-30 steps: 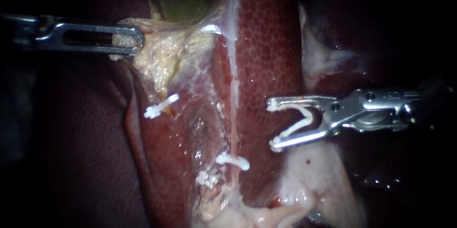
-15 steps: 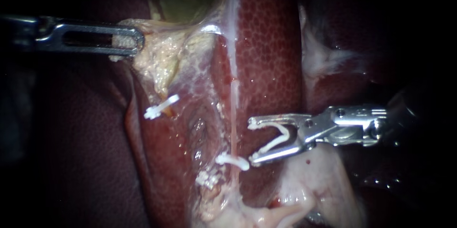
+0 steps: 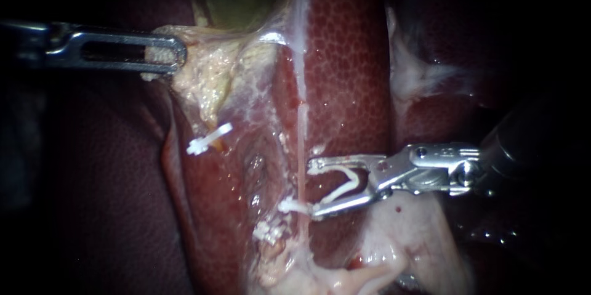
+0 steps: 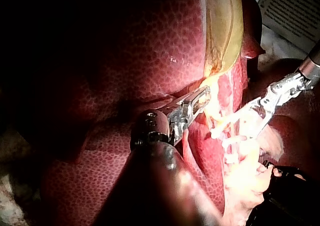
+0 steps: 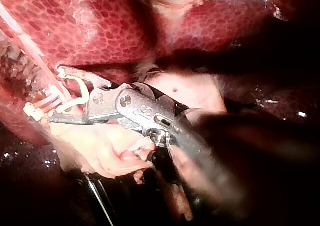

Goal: Clipping second clip right tube

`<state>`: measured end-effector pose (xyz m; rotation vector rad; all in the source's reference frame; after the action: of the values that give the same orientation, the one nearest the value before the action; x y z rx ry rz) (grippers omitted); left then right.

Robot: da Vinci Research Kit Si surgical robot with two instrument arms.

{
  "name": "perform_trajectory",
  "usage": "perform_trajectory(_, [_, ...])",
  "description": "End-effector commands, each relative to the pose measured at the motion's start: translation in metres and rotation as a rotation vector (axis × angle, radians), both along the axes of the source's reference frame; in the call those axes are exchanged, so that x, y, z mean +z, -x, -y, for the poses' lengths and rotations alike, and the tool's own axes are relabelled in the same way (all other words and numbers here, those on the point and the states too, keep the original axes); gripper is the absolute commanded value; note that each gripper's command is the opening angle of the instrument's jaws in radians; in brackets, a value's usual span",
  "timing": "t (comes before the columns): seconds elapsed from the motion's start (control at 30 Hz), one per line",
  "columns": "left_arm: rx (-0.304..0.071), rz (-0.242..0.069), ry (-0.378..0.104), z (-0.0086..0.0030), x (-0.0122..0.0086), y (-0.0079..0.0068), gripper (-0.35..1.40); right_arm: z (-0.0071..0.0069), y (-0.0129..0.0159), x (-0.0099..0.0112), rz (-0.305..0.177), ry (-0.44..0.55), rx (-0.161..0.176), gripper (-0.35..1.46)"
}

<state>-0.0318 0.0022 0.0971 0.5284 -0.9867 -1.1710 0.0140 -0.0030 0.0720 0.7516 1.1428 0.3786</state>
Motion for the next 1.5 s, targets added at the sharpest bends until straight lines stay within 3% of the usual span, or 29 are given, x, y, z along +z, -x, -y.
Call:
perform_trajectory(0.03, [0.000, 0.000, 0.000, 0.0000, 0.0001, 0.0000, -0.35, 0.0002, -0.0002, 0.0002, 0.000, -0.003, -0.001, 0.57])
perform_trajectory(0.3, [-0.001, -0.001, 0.001, 0.0001, 0.0001, 0.0001, -0.35, 0.0012, -0.0020, 0.0013, 0.000, -0.015, -0.008, 0.57])
perform_trajectory(0.57, [-0.002, -0.002, 0.001, 0.0002, 0.0002, 0.0002, -0.35, 0.0013, -0.0029, 0.0015, -0.008, -0.046, -0.014, 0.55])
perform_trajectory(0.9, [-0.003, -0.003, 0.003, 0.0003, 0.0003, 0.0004, -0.35, 0.0022, -0.0044, 0.0023, -0.028, -0.093, -0.052, 0.47])
perform_trajectory(1.13, [-0.003, -0.003, 0.003, 0.0004, 0.0003, 0.0004, -0.35, 0.0023, -0.0046, 0.0027, -0.028, -0.106, -0.053, 0.40])
perform_trajectory(1.23, [-0.003, -0.003, 0.003, 0.0004, 0.0003, 0.0004, -0.35, 0.0021, -0.0044, 0.0029, -0.033, -0.107, -0.051, 0.30])
perform_trajectory(1.5, [-0.003, -0.003, 0.003, 0.0004, 0.0003, 0.0004, -0.35, 0.0017, -0.0036, 0.0033, -0.023, -0.146, -0.044, -0.25])
